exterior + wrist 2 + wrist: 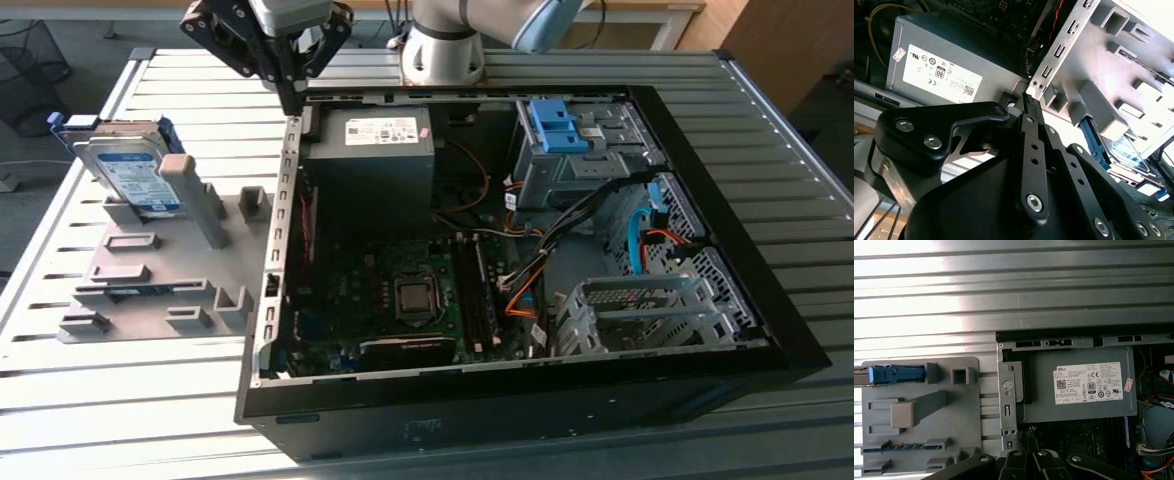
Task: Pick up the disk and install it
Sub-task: 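Reach for the disk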
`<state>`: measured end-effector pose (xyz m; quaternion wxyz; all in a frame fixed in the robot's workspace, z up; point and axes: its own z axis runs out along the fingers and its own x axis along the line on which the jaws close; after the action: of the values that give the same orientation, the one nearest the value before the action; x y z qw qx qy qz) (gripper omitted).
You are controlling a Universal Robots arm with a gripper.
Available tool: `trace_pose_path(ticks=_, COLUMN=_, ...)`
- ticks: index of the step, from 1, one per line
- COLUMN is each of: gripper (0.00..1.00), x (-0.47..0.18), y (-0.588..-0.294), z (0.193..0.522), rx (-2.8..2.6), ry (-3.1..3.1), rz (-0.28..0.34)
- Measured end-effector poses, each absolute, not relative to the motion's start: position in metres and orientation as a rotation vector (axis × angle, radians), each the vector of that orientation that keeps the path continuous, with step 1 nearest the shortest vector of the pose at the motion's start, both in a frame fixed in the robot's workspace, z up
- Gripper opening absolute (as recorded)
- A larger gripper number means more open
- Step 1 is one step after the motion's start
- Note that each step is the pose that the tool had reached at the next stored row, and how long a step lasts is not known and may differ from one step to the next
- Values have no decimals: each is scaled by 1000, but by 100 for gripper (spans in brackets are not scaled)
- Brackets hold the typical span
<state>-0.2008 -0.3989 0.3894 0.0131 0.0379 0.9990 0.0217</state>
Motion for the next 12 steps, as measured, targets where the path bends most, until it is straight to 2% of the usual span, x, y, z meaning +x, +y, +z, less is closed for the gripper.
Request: trace_pose_path(ticks=12, gripper=11, x=-203, y=-399, z=389, rx=118, ry=3112, rz=68)
